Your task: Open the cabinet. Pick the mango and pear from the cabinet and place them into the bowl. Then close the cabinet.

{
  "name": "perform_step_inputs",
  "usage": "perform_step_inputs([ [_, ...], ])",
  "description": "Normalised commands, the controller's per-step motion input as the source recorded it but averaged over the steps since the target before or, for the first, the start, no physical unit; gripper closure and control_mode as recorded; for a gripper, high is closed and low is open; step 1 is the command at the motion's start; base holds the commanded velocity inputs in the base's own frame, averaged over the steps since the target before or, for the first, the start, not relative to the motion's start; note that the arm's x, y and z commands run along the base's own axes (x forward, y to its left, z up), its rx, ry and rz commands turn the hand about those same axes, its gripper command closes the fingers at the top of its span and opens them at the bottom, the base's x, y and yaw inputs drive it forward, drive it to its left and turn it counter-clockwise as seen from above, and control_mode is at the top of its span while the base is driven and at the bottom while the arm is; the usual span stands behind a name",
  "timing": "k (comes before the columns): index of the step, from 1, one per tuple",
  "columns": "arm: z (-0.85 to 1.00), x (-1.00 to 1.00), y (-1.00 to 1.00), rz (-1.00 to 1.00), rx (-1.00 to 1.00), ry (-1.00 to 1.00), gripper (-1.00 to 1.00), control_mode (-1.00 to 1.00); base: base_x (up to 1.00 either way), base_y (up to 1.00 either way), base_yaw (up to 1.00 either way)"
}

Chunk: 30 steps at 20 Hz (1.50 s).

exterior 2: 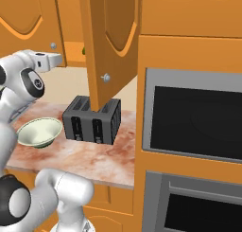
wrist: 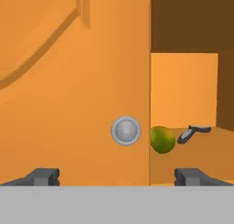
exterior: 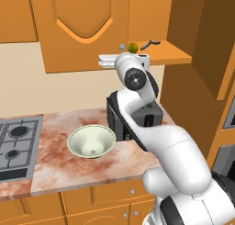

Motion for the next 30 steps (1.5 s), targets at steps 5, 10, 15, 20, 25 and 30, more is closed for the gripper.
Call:
perform_step_inputs([
  [5,-0.01,0.01,0.0,0.07,-0.02,-0.04,-1.0,-1.0,0.0,0.0,0.0],
  [10,0.0,0.0,0.0,0.01,0.0,-0.12,-1.0,-1.0,0.0,0.0,0.0],
  [15,0.0,0.0,0.0,0.0,-0.01,-0.11,-1.0,-1.0,0.0,0.0,0.0],
  [20,0.0,0.0,0.0,0.0,0.0,0.0,-1.0,-1.0,0.0,0.0,0.0],
  [25,0.05,0.0,0.0,0.0,0.0,-0.05,-1.0,-1.0,0.0,0.0,0.0],
  [30,0.06,-0.01,0.0,0.0,0.0,-0.1,-1.0,-1.0,0.0,0.0,0.0],
])
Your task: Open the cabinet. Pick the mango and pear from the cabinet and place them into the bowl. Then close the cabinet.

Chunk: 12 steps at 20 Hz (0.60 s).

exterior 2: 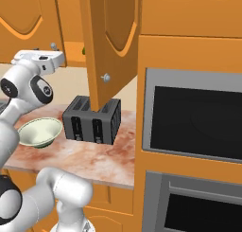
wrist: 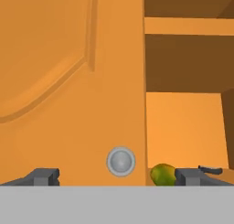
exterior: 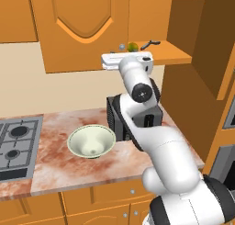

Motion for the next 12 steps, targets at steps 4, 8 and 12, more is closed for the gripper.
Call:
perform_step_inputs([
  [4,0.0,0.0,0.0,0.0,0.0,0.0,-1.0,-1.0,0.0,0.0,0.0],
  [8,0.09,0.0,-0.06,0.0,0.05,0.0,-1.0,-1.0,0.0,0.0,0.0],
  [12,0.14,0.0,-0.08,0.0,0.05,0.0,-1.0,-1.0,0.0,0.0,0.0],
])
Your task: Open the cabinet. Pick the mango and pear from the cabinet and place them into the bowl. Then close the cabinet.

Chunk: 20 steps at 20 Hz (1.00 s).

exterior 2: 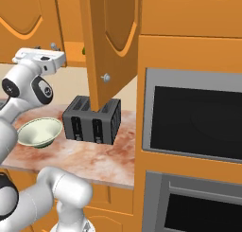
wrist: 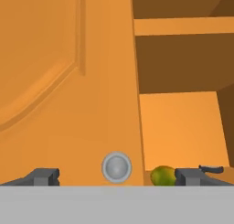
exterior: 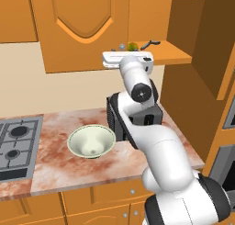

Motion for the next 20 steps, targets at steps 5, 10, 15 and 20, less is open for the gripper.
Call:
perform_step_inputs([
  [5,0.03,0.0,-0.02,0.0,0.01,0.0,-1.0,-1.0,0.0,0.0,0.0],
  [10,0.0,0.08,0.0,0.0,0.0,0.0,-1.0,-1.0,0.0,0.0,0.0],
  [15,0.0,0.31,0.0,0.0,0.0,0.03,-1.0,-1.0,0.0,0.0,0.0],
  [20,0.0,0.39,0.0,0.0,0.0,0.02,-1.0,-1.0,0.0,0.0,0.0],
])
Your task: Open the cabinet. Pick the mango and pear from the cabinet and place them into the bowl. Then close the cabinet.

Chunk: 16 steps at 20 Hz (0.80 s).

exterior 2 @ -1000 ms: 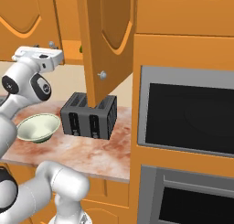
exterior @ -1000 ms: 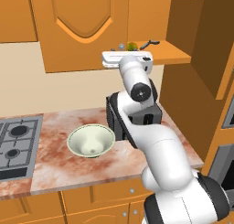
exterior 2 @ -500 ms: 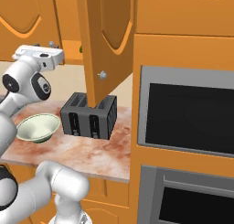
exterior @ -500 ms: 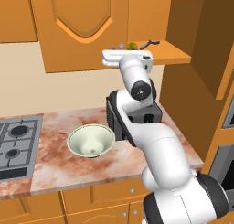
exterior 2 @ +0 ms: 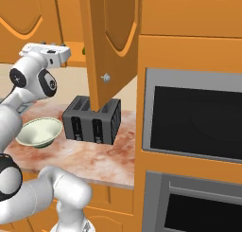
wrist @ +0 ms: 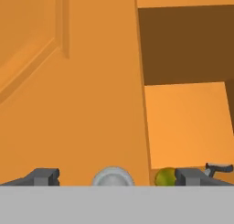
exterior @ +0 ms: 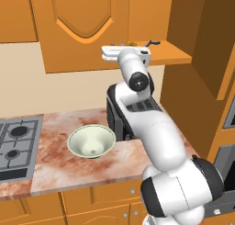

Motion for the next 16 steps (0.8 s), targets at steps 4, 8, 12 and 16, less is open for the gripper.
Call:
perform_step_inputs([
  [4,-0.11,0.28,0.24,0.0,-0.03,0.0,-1.0,-1.0,0.0,0.0,0.0],
  [8,-0.04,0.23,0.24,-0.04,-0.02,0.0,-1.0,-1.0,0.0,0.0,0.0],
  [12,-0.01,0.27,0.09,-0.08,0.0,0.0,-1.0,-1.0,0.0,0.0,0.0],
  [16,-0.07,0.44,0.09,-0.1,0.0,0.0,1.0,-1.0,0.0,0.0,0.0],
])
